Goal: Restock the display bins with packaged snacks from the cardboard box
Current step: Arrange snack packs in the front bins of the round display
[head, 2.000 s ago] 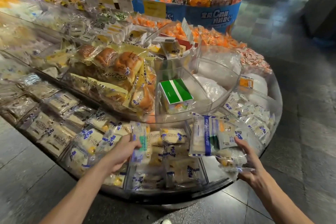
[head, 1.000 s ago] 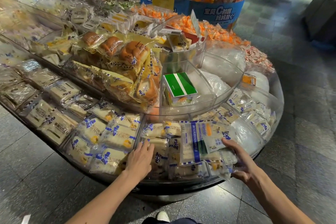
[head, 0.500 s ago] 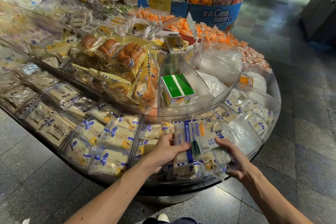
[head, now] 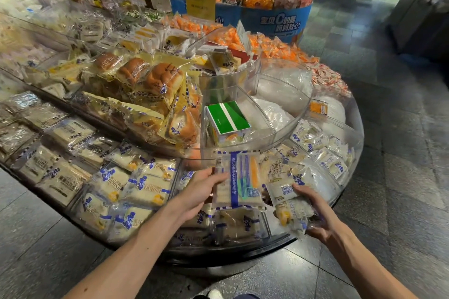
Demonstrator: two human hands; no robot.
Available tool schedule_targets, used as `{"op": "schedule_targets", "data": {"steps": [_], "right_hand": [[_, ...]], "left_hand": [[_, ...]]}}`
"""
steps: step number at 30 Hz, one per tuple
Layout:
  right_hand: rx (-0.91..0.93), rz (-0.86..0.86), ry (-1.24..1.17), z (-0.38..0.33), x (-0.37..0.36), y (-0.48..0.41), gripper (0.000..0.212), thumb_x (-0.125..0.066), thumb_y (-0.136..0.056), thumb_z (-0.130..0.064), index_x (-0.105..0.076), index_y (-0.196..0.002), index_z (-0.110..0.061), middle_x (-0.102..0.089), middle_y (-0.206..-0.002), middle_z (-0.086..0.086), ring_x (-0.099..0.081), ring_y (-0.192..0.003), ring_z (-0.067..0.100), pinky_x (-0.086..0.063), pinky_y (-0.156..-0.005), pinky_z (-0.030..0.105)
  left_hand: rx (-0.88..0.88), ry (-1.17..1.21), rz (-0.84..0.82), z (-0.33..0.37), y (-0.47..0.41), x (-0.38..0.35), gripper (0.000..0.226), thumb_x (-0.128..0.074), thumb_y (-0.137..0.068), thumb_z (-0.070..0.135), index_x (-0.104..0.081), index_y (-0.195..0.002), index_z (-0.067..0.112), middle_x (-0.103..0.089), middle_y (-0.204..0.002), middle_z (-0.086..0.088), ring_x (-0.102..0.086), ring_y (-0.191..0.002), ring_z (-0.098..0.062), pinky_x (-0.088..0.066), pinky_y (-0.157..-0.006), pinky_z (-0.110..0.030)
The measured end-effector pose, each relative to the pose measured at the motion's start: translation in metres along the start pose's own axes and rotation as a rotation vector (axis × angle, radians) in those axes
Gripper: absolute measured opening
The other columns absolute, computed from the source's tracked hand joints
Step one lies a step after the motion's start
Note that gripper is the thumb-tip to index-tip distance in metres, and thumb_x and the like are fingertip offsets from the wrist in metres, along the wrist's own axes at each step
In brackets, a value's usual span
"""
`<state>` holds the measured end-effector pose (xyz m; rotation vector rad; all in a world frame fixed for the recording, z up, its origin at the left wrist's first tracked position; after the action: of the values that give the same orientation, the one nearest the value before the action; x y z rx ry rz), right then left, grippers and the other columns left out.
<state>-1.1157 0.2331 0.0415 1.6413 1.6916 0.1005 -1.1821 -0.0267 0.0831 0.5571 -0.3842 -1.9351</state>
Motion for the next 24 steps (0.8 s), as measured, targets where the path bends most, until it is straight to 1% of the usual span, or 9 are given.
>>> {"op": "schedule_targets", "data": {"steps": [2,5,9,12,15,18,19,21,24], "right_hand": [[0.005,-0.007,-0.009,-0.003,-0.002,0.001,0.075,-0.1,-0.041,-0.032,-0.076,-0.103,0.002,-0.069,-0.096,0.03,-0.07,-0.068,0.036,-0.057,-0.067,0.042],[0.0,0.041,-0.022,-0.002,0.0,0.0,0.09,-0.101,-0.038,-0.03,-0.068,-0.114,0.007,-0.066,-0.105,0.032,-0.069,-0.073,0.037,-0.056,-0.075,0.045],[-0.009,0.12,-0.069,0.0,0.001,-0.004,0.103,-0.098,-0.045,-0.031,-0.058,-0.132,0.005,-0.052,-0.132,0.037,-0.065,-0.086,0.038,-0.051,-0.094,0.054],[0.016,0.168,-0.121,-0.003,0.002,-0.007,0.101,-0.096,-0.052,-0.03,-0.053,-0.138,0.002,-0.048,-0.141,0.032,-0.065,-0.092,0.037,-0.037,-0.113,0.059],[0.009,0.17,-0.099,-0.009,0.0,-0.004,0.079,-0.09,-0.066,-0.027,-0.058,-0.132,0.003,-0.064,-0.121,0.025,-0.07,-0.084,0.036,-0.056,-0.092,0.052],[-0.005,0.153,-0.118,-0.011,0.005,0.004,0.096,-0.094,-0.057,-0.024,-0.051,-0.138,0.006,-0.058,-0.13,0.033,-0.068,-0.095,0.04,-0.048,-0.102,0.057],[-0.02,0.135,-0.122,-0.011,0.007,0.006,0.095,-0.095,-0.054,-0.023,-0.054,-0.135,0.007,-0.062,-0.122,0.034,-0.069,-0.09,0.04,-0.053,-0.096,0.057],[-0.054,0.109,-0.13,-0.011,0.016,0.011,0.096,-0.098,-0.045,-0.02,-0.059,-0.128,0.009,-0.068,-0.104,0.033,-0.072,-0.078,0.04,-0.061,-0.077,0.051],[-0.051,0.091,-0.146,-0.013,0.032,0.02,0.083,-0.095,-0.051,-0.018,-0.063,-0.122,0.011,-0.07,-0.099,0.033,-0.072,-0.072,0.039,-0.062,-0.066,0.047]], "left_hand": [[-0.002,0.025,0.025,0.011,0.003,0.001,0.022,-0.063,-0.09,0.015,-0.057,-0.108,0.005,-0.069,-0.105,-0.015,-0.067,-0.095,-0.016,-0.051,-0.077,-0.028],[-0.13,0.04,0.043,0.029,0.007,0.006,0.042,-0.066,-0.084,0.006,-0.053,-0.123,0.004,-0.066,-0.119,-0.019,-0.067,-0.102,-0.02,-0.055,-0.09,-0.035],[-0.594,-0.426,0.116,0.047,0.015,0.008,0.047,-0.071,-0.08,-0.012,-0.072,-0.105,0.028,-0.065,-0.116,0.008,-0.063,-0.103,0.003,-0.053,-0.096,-0.024],[-0.746,-0.628,0.158,0.044,0.01,0.003,0.057,-0.074,-0.078,-0.012,-0.073,-0.092,0.043,-0.052,-0.119,0.007,-0.053,-0.106,0.006,-0.053,-0.088,-0.018],[-0.748,-0.58,0.116,0.038,0.005,-0.002,0.062,-0.063,-0.081,-0.021,-0.074,-0.094,0.039,-0.053,-0.124,0.008,-0.05,-0.114,0.009,-0.054,-0.086,-0.016],[-0.694,-0.512,0.056,0.03,-0.008,-0.005,0.061,-0.051,-0.085,-0.023,-0.078,-0.096,0.031,-0.056,-0.135,0.013,-0.051,-0.127,0.002,-0.05,-0.098,-0.019],[-0.648,-0.466,0.025,0.028,-0.014,-0.007,0.06,-0.047,-0.086,-0.022,-0.079,-0.093,0.028,-0.059,-0.134,0.012,-0.051,-0.128,0.001,-0.048,-0.102,-0.02],[-0.548,-0.345,-0.009,0.023,-0.028,-0.013,0.051,-0.043,-0.086,-0.011,-0.081,-0.083,0.022,-0.065,-0.128,0.009,-0.052,-0.127,0.0,-0.044,-0.107,-0.024],[-0.463,-0.229,0.009,0.019,-0.042,-0.029,0.031,-0.05,-0.075,0.013,-0.08,-0.071,0.016,-0.07,-0.119,0.009,-0.059,-0.119,-0.006,-0.046,-0.097,-0.027]]}}
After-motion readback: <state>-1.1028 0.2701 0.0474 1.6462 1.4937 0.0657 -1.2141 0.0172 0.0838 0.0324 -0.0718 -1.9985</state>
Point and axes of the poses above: each hand's wrist, its own y-axis away from the middle knuckle, its own x-axis out of the back of the hand, z = x × y, the point moved 3 cm from there along -y, towards the middle knuckle
